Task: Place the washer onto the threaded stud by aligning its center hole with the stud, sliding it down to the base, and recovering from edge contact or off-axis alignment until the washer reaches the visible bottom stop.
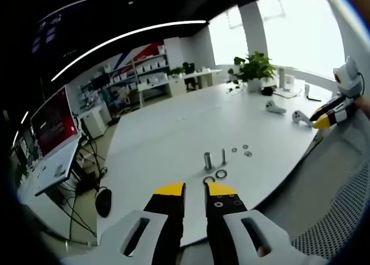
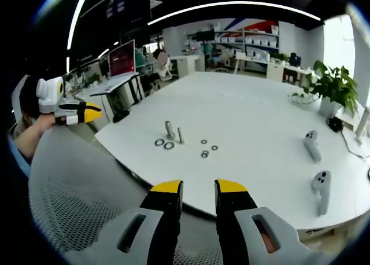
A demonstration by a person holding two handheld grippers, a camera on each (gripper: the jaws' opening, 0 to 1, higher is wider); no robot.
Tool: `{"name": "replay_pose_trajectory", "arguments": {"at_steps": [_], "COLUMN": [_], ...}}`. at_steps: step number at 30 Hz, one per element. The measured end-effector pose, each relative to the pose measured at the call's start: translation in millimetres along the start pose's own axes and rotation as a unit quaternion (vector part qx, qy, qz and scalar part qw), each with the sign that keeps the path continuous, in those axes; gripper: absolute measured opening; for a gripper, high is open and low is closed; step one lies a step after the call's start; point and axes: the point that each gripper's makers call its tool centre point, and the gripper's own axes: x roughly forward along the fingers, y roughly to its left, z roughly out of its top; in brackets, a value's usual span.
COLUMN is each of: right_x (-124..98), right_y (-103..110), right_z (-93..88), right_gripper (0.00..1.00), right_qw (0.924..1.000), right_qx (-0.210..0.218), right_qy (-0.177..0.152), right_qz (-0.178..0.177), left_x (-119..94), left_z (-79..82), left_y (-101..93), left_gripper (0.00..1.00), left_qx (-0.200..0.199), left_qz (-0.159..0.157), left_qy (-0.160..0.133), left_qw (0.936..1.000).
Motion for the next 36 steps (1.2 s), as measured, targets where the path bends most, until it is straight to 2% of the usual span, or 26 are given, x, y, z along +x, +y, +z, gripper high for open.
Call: {"name": "replay_pose_trajectory", "arguments": {"at_steps": [3, 14, 16, 20, 24, 27, 29, 31, 36], "right_x": [1.0, 0.1, 0.2, 0.3, -0.2, -0.2, 0.2, -0.1, 1.0], "right_y": [1.7, 1.6, 1.1, -1.3, -1.9, -1.4, 1.1, 0.6, -0.6], "right_z": [-4.4, -7.9, -8.6, -11.9, -15.8, -18.5, -17.3, -17.3, -23.5], "right_gripper": [0.24, 0.24, 0.24, 0.24, 0.24, 0.24, 0.24, 0.24, 0.24], "right_qw": [0.9998, 0.9997, 0.9996, 0.9992, 0.9985, 0.9981, 0.9986, 0.9986, 0.9972], "right_qx": [0.007, 0.009, 0.008, 0.019, 0.026, 0.024, 0.008, 0.011, 0.016], "right_qy": [0.015, 0.025, 0.027, 0.036, 0.047, 0.056, 0.053, 0.051, 0.074], "right_qz": [0.006, 0.002, 0.000, -0.006, -0.010, -0.009, -0.001, -0.003, -0.002], "left_x": [0.3, 0.6, -1.8, -0.3, -1.0, 0.3, -0.4, -0.6, -0.9], "left_z": [-0.4, -2.1, 10.9, 3.0, 5.1, 1.9, 4.7, 5.6, 6.1], "left_y": [0.8, -3.3, -6.1, -9.1, -12.4, -17.2, -18.1, -18.4, -22.6], "left_gripper": [0.11, 0.11, 0.10, 0.10, 0.10, 0.09, 0.09, 0.09, 0.09], "left_qx": [0.000, 0.001, -0.008, -0.002, 0.005, 0.015, 0.019, 0.023, 0.032], "left_qz": [0.002, -0.009, -0.018, -0.026, -0.035, -0.048, -0.050, -0.050, -0.060], "left_qy": [0.002, 0.008, -0.033, -0.008, -0.015, -0.005, -0.012, -0.015, -0.017], "left_qw": [1.0000, 0.9999, 0.9993, 0.9996, 0.9993, 0.9987, 0.9985, 0.9984, 0.9976]}}
